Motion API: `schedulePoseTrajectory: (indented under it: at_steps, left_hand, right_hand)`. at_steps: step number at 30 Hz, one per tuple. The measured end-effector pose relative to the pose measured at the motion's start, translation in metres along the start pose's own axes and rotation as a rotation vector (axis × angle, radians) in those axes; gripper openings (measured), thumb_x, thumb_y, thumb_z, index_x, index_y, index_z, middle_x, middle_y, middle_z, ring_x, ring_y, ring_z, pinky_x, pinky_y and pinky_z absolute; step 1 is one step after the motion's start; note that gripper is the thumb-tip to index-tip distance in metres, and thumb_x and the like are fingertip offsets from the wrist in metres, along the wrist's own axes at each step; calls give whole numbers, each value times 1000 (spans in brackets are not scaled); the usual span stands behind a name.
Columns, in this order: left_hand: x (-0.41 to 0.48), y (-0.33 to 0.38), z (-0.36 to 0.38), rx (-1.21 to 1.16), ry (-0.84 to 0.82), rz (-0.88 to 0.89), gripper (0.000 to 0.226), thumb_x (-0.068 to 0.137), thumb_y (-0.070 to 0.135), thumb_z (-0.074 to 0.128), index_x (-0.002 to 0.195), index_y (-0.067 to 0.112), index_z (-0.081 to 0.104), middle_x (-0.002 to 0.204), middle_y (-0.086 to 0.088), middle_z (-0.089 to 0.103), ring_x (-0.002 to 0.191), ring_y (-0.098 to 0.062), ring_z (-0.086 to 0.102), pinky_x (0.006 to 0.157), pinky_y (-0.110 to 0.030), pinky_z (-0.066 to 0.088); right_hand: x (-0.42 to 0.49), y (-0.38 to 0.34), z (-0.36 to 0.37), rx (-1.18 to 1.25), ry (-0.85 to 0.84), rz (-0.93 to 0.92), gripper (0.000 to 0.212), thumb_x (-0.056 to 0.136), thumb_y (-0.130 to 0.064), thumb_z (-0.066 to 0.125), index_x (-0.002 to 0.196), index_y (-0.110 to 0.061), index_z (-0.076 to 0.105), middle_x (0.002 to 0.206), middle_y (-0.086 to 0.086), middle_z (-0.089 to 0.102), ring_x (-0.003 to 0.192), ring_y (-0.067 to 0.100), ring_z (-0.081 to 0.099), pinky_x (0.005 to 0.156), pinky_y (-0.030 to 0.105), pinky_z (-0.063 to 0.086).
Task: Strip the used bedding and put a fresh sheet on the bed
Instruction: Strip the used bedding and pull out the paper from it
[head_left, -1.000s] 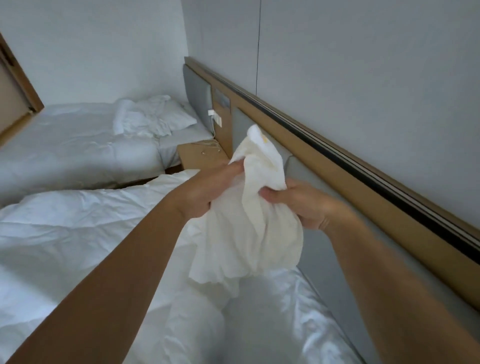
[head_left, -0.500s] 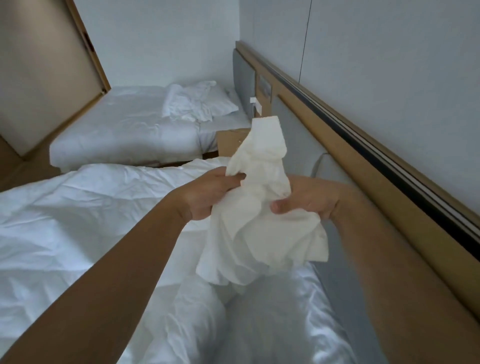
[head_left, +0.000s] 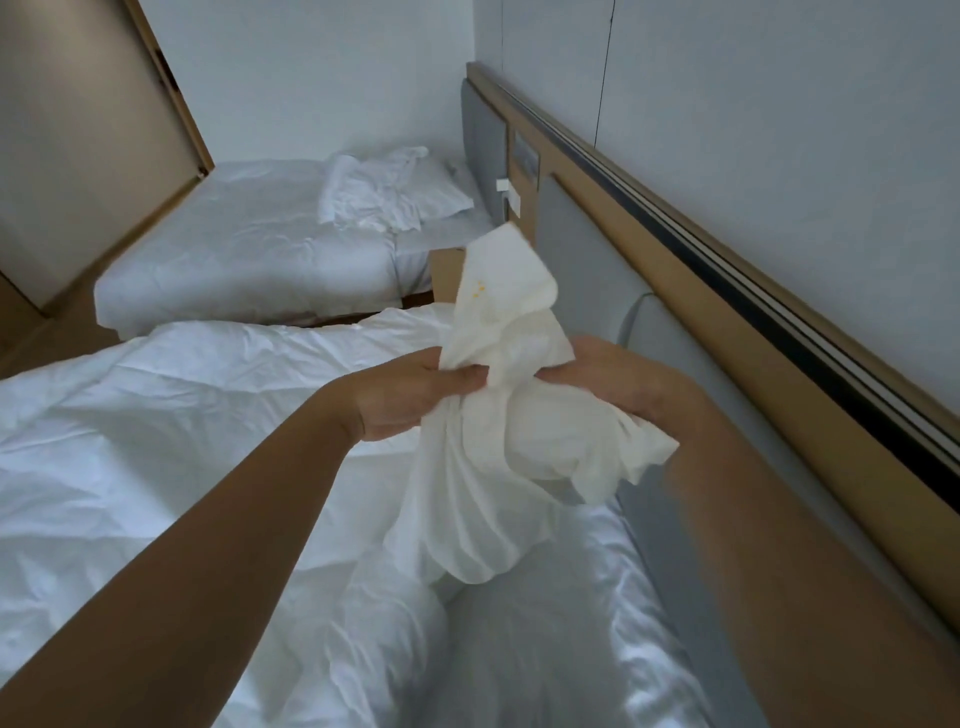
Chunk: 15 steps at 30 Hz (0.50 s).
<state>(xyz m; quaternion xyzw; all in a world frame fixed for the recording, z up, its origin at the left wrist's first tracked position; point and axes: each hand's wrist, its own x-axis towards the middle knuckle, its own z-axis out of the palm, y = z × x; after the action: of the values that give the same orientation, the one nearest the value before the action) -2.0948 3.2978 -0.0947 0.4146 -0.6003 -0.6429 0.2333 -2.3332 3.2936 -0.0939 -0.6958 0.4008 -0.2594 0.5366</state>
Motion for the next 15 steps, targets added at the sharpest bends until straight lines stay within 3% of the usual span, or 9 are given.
schedulePoseTrajectory:
  at_steps: [1, 3, 6, 9, 12, 15]
  left_hand:
    - [2, 2, 1, 49, 47, 43, 37, 89, 36, 60, 122, 20, 66, 119, 3, 74, 113, -15, 68, 90, -27, 55]
    - [8, 8, 5, 225, 111, 104, 34, 96, 40, 58, 121, 19, 69, 118, 4, 74, 112, -14, 68, 93, -29, 55]
    - [14, 12, 7, 306, 171, 139, 44, 91, 52, 55, 120, 22, 71, 118, 6, 74, 113, -12, 68, 99, -35, 53]
    - [16, 8, 2, 247, 169, 118, 41, 89, 52, 57, 117, 25, 71, 114, 7, 75, 109, -11, 70, 96, -33, 54]
    - [16, 0, 0, 150, 85, 61, 39, 92, 48, 61, 122, 24, 68, 120, 3, 73, 114, -16, 68, 96, -33, 55]
    - [15, -5, 2, 77, -35, 33, 39, 88, 33, 75, 125, 29, 65, 123, 3, 72, 116, -16, 67, 88, -27, 57]
  right_hand:
    - [-1, 6, -1, 5, -95, 61, 16, 83, -46, 76, 96, -42, 70, 96, -25, 74, 91, -8, 68, 73, 8, 51]
    - [0, 16, 2, -74, -221, 177, 30, 71, -47, 84, 97, -41, 71, 97, -15, 75, 94, 3, 70, 75, 16, 55]
    - [4, 17, 4, 54, -153, 135, 34, 79, -30, 85, 108, -33, 69, 106, -10, 76, 100, 8, 71, 75, 17, 56]
    - [5, 16, -2, 321, -5, 106, 39, 82, -25, 77, 119, -20, 67, 113, 1, 75, 106, 20, 71, 84, 32, 57]
    - [7, 15, -3, 245, 100, 90, 27, 88, -33, 74, 113, -25, 70, 107, -4, 76, 97, 16, 73, 74, 26, 58]
    - [9, 13, -4, 224, 130, 26, 7, 91, -28, 73, 96, -30, 78, 101, -4, 77, 90, 14, 74, 65, 18, 56]
